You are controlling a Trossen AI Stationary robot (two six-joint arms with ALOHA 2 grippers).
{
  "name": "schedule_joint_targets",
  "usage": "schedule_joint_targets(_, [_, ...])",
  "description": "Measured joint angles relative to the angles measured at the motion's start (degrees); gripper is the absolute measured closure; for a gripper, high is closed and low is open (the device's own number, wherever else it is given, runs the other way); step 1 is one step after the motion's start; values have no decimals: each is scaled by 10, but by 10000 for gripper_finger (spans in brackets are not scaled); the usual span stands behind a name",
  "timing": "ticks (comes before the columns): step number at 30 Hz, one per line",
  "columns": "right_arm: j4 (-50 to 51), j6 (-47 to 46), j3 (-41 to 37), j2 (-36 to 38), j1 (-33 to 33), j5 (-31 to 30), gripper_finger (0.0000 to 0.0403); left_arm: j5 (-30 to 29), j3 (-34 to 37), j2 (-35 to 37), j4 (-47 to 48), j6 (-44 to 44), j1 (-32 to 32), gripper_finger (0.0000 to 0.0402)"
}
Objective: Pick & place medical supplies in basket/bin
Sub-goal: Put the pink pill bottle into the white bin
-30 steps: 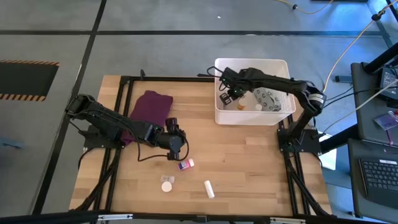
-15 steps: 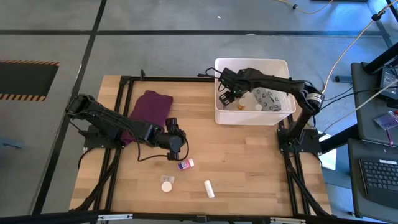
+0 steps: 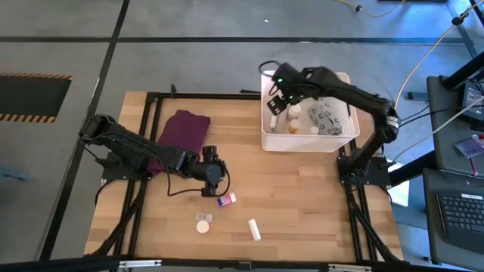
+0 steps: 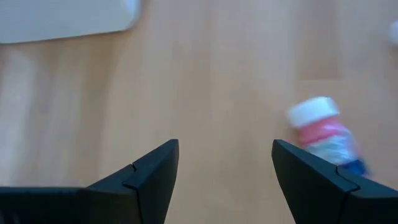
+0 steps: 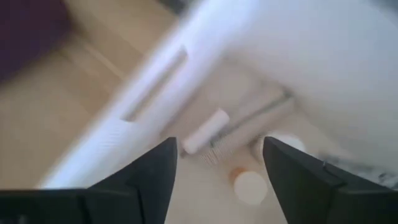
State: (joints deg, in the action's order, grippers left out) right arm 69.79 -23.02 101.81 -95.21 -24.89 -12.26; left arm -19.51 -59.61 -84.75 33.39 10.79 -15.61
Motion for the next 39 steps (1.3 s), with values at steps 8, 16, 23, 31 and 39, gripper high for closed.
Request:
schedule_joint_targets(8, [-48, 68, 28, 112, 138, -13, 164, 59, -13, 0, -24, 7, -24, 151])
schedule_joint_targets(16, [-154, 85, -73, 161, 338, -13, 164, 70, -13, 0, -23, 83, -56, 151])
schedule_joint_targets(23, [-304, 156, -210, 149, 453, -57, 164, 48, -14, -28, -21, 136, -88, 151])
schedule_joint_targets(31, [-668, 269, -424, 106, 480, -47, 164, 72, -14, -102, 17, 218, -102, 151])
schedule_joint_targets(39, [-1024, 355, -546, -24, 433, 72, 164, 87, -14, -143, 32, 229, -101, 151])
